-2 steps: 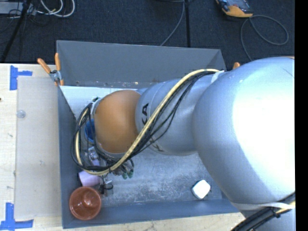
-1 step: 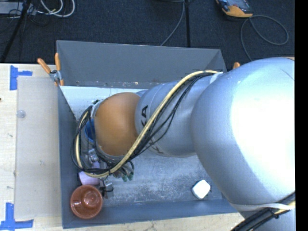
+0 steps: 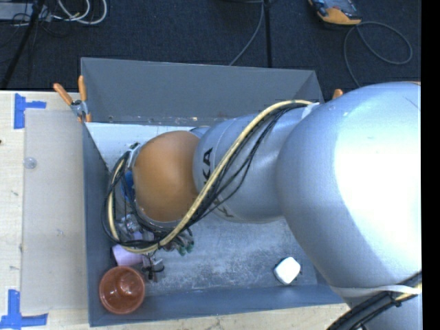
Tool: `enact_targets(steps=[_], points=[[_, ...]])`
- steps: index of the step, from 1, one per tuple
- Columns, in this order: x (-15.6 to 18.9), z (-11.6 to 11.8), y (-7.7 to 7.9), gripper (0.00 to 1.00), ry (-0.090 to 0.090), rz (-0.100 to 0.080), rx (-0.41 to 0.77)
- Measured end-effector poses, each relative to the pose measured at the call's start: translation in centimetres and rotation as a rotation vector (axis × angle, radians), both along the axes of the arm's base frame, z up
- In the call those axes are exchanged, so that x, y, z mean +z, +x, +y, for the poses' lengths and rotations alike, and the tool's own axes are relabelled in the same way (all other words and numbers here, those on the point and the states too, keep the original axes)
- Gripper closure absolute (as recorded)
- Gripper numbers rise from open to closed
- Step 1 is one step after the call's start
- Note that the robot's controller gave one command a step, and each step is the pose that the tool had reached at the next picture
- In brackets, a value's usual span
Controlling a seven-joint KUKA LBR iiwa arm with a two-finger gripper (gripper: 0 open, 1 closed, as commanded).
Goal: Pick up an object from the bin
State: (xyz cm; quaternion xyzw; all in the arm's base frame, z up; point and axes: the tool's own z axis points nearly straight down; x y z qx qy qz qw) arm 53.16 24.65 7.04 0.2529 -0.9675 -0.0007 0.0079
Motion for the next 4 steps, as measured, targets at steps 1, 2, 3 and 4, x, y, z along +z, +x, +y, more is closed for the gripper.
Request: enact_targets(steps=[1, 2, 3, 4], points=[[0.3, -2.4, -2.0, 1.0, -0.009, 0.003, -0.361], [0.3, -2.4, -2.0, 1.0, -0.008, 0.003, -0.362], [15.5, -2.1, -1.5, 1.0, -0.007, 0.001, -0.361], [15.4, -2.1, -1.5, 1.0, -0.009, 0.003, -0.361]])
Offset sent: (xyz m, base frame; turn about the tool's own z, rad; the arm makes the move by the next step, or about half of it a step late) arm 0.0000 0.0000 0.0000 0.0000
